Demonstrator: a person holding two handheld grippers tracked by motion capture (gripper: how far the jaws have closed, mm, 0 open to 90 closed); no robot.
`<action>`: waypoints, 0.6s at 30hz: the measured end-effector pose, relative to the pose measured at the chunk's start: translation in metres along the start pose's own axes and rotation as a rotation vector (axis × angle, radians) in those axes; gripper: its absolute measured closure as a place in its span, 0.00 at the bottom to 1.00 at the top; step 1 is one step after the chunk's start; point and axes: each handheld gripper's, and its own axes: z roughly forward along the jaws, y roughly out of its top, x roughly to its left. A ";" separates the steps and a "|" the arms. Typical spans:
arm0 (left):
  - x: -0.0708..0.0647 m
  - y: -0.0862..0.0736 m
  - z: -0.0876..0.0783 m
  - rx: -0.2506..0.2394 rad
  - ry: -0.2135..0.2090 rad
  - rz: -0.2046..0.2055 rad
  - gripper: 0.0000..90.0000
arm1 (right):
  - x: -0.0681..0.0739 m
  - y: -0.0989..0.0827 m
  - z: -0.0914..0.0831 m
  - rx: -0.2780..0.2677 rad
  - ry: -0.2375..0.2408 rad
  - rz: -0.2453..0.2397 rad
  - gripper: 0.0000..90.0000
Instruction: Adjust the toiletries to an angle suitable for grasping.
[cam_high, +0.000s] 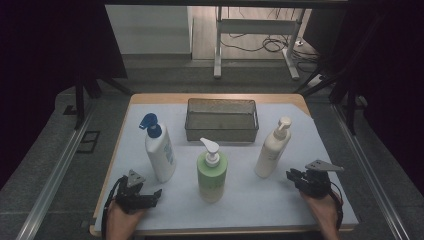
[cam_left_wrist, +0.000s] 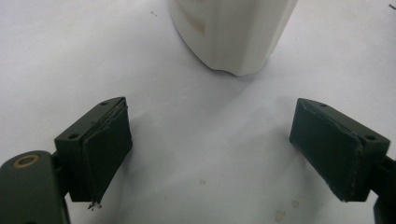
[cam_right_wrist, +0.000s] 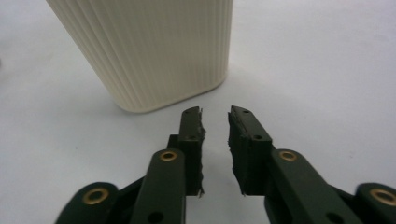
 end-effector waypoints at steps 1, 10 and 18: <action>0.000 0.000 0.000 0.000 0.000 0.000 0.14 | 0.000 0.001 0.001 0.006 0.003 0.000 0.84; 0.000 0.000 0.000 0.000 0.000 0.000 0.14 | -0.001 0.014 0.008 0.010 0.019 0.015 0.99; 0.000 0.000 0.000 -0.001 -0.001 -0.001 0.14 | -0.005 0.024 0.018 0.002 0.011 0.038 1.00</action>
